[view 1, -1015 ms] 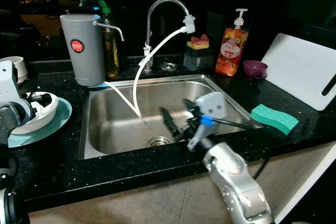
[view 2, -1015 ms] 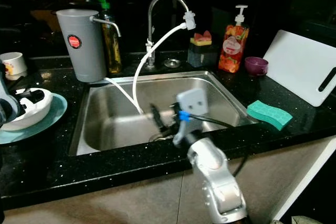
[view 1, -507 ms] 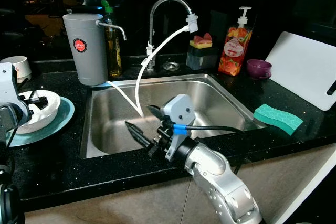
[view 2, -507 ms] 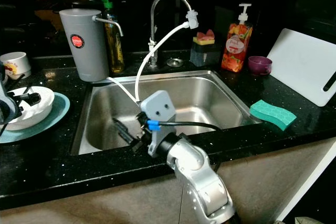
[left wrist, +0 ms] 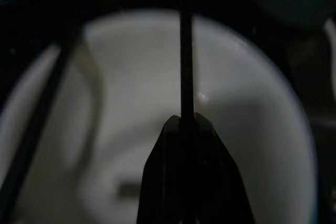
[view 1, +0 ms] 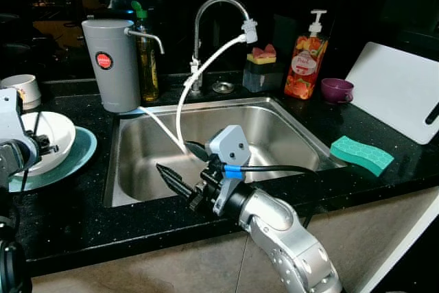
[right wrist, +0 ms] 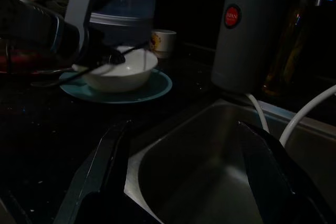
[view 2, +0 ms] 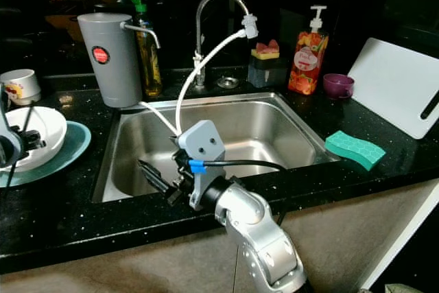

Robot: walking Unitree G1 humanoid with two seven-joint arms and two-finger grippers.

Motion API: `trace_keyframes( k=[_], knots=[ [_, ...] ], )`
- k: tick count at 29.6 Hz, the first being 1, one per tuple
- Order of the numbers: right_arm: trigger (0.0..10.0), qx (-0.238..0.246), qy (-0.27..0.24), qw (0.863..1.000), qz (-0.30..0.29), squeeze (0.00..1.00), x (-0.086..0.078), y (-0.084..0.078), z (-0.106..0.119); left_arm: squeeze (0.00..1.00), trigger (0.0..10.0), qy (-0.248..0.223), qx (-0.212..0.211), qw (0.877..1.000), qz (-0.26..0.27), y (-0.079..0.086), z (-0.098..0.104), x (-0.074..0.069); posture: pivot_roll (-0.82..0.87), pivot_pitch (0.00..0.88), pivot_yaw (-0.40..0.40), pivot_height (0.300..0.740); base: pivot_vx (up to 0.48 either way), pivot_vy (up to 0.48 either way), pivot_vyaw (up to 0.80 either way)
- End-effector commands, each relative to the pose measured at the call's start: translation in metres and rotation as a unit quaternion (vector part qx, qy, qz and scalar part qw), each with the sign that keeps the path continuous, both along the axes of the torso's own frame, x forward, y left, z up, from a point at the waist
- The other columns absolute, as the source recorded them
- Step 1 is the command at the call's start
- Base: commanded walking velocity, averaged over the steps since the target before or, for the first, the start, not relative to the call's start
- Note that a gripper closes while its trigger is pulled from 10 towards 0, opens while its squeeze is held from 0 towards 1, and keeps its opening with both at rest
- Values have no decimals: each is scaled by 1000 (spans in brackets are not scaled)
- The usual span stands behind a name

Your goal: Kitchen organization

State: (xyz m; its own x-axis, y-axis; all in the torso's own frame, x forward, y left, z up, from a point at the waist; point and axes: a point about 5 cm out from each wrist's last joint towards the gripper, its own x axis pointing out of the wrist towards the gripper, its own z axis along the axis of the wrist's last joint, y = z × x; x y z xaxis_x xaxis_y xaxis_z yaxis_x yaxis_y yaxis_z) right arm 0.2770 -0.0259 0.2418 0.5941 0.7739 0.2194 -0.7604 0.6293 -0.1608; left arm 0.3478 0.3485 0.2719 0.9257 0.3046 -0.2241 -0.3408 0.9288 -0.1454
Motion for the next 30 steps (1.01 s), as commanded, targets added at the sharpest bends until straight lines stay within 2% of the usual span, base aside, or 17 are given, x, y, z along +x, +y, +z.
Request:
trace_keyframes(
  k=[1,3,4,5,7,9,12,14,15,16,18,20,21,24,26,29,30],
  knots=[
    [10000,-1,-1,1000,0,0,-3,-1,0,0,0,-30,4,999,18,6,12,-1,127,76,-11,740,0,0,0],
    [10000,-2,0,1000,-1,0,-2,-2,0,0,0,-43,12,999,24,7,17,-2,127,76,-11,740,0,0,0],
    [10000,-3,1,1000,-3,0,-2,-3,0,0,5608,-78,33,996,30,8,29,-3,131,78,-15,740,0,0,0],
    [10000,-3,1,1000,-5,0,-2,-4,-1,0,9686,-105,52,993,31,8,39,-4,132,77,-14,740,0,0,0],
    [10000,-3,1,1000,-7,0,-2,-5,-1,0,10000,-122,64,990,31,7,46,-5,132,76,-14,740,0,0,0],
    [10000,2,4,1000,-16,0,-1,-6,-2,0,10000,-172,91,981,15,-2,64,-6,131,70,-19,740,0,0,0],
    [10000,4,5,1000,-19,0,0,-6,-2,0,10000,-187,97,977,5,-6,70,-5,131,70,-19,740,0,0,0],
    [10000,7,7,1000,-24,0,0,-6,-3,0,10000,-210,100,970,-69,-36,75,1,131,70,-19,740,0,0,0],
    [10000,7,7,1000,-24,0,0,-6,-3,0,10000,-210,100,970,-69,-36,75,1,131,70,-19,740,0,0,0],
    [10000,6,7,1000,-25,0,1,-6,-3,0,10000,-216,96,967,-99,-49,75,4,117,66,-20,740,0,0,0],
    [10000,5,5,999,-34,0,2,-9,-2,0,10000,-222,74,957,-171,-81,68,8,110,60,-17,740,0,0,0],
    [10000,5,5,999,-34,0,2,-9,-2,0,10000,-222,74,957,-171,-81,68,8,110,60,-17,740,0,0,0],
    [10000,6,5,999,-40,0,3,-11,-2,0,10000,-224,60,951,-205,-96,64,9,106,56,-17,740,0,0,0],
    [10000,13,7,998,-66,0,8,-18,-2,0,10000,-203,46,919,-334,-152,37,8,103,54,-18,740,0,0,0],
    [10000,14,7,997,-77,0,10,-20,-2,0,10000,-174,39,918,-354,-170,21,12,93,51,-18,740,0,0,0],
    [10000,14,7,997,-81,0,10,-20,-2,0,10000,-159,36,922,-352,-173,14,15,93,51,-20,740,0,0,0],
    [10000,14,7,996,-84,0,11,-21,-2,0,10000,-138,35,927,-348,-177,4,18,93,51,-20,740,0,0,0]
  ],
)
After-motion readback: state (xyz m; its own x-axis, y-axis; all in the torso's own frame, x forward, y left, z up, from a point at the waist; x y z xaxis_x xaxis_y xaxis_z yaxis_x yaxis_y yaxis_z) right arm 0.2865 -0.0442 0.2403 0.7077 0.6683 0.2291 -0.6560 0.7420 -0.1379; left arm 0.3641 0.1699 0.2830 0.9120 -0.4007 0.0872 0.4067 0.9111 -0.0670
